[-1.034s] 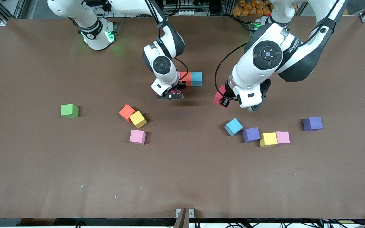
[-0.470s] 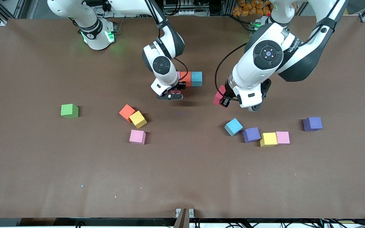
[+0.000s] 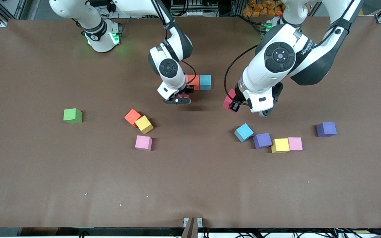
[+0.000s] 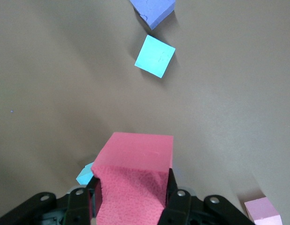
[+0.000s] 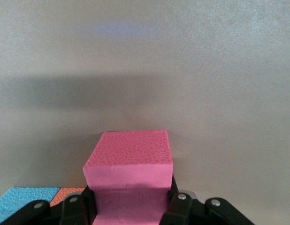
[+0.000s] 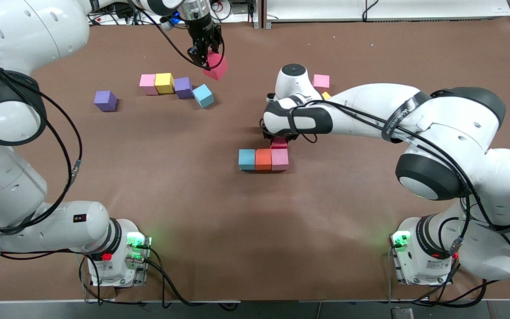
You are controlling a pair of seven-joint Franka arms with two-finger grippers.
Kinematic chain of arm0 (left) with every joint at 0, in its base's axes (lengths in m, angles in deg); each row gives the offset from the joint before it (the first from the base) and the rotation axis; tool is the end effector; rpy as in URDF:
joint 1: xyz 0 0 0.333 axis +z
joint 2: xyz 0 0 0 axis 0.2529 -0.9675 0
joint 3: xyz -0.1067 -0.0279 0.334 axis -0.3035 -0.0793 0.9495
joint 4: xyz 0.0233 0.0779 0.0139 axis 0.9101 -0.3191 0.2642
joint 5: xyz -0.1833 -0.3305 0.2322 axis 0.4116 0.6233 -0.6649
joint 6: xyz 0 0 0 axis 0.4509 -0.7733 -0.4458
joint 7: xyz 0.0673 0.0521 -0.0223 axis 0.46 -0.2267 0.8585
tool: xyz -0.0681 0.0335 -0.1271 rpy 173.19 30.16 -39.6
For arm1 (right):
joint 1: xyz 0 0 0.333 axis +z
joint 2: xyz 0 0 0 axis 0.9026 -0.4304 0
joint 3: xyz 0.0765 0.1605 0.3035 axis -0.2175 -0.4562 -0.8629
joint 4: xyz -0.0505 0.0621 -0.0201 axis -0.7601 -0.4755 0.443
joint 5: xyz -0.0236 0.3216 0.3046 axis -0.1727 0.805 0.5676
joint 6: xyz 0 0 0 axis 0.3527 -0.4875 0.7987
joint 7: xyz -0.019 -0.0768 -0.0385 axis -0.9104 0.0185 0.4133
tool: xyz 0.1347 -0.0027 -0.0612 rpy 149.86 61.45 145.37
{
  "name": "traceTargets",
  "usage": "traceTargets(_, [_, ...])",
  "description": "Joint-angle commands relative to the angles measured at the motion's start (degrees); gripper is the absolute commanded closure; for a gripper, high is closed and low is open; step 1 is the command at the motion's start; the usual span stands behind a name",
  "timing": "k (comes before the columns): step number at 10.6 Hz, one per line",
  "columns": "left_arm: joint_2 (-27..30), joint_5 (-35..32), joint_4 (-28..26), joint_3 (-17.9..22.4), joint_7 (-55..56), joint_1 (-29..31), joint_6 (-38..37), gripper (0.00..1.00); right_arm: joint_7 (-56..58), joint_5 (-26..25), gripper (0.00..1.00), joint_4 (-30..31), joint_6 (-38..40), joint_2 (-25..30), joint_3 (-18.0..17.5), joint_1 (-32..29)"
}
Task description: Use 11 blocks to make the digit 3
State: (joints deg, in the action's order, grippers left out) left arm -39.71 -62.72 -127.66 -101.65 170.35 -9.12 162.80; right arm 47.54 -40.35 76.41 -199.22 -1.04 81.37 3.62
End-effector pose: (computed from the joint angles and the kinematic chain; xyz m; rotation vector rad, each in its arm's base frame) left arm 0.5829 -0.3836 0.4421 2.6908 1.5527 -0.2672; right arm 0.4212 0.5028 0.1532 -3.0433 0.0470 0.3015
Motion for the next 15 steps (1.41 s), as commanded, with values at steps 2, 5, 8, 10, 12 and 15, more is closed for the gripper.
traceTargets(2, [0.87, 1.23, 0.28, -0.04, -1.25, 0.44, -1.05, 1.00, -0.66, -0.02, 0.50, 2.00, -0.20, 0.28, 0.24, 0.34])
traceTargets(5, [0.87, 1.23, 0.28, -0.04, -1.34, 0.44, -1.05, 1.00, -0.66, -0.02, 0.00, 1.91, -0.20, 0.46, 0.41, 0.34])
traceTargets(8, [0.69, 1.22, 0.98, -0.04, -1.42, 0.44, -1.05, 1.00, -0.58, -0.02, 0.00, 1.21, 0.58, 1.16, 0.59, 0.16])
traceTargets(10, [0.69, 1.14, 0.99, -0.04, -1.42, 0.44, -1.05, 1.00, -0.84, 0.07, 0.00, -1.50, 4.78, 1.68, 2.16, 0.07])
traceTargets(12, [0.69, 1.14, 0.99, -0.04, -1.51, 0.44, -1.05, 1.00, -1.80, 0.07, 0.00, -4.84, 9.97, 2.13, 3.31, 0.07])
traceTargets(15, [0.69, 1.22, 0.99, -0.04, -1.51, 0.44, -1.05, 1.00, -1.46, -2.72, 0.00, -8.80, 15.87, 2.65, 6.29, 0.08])
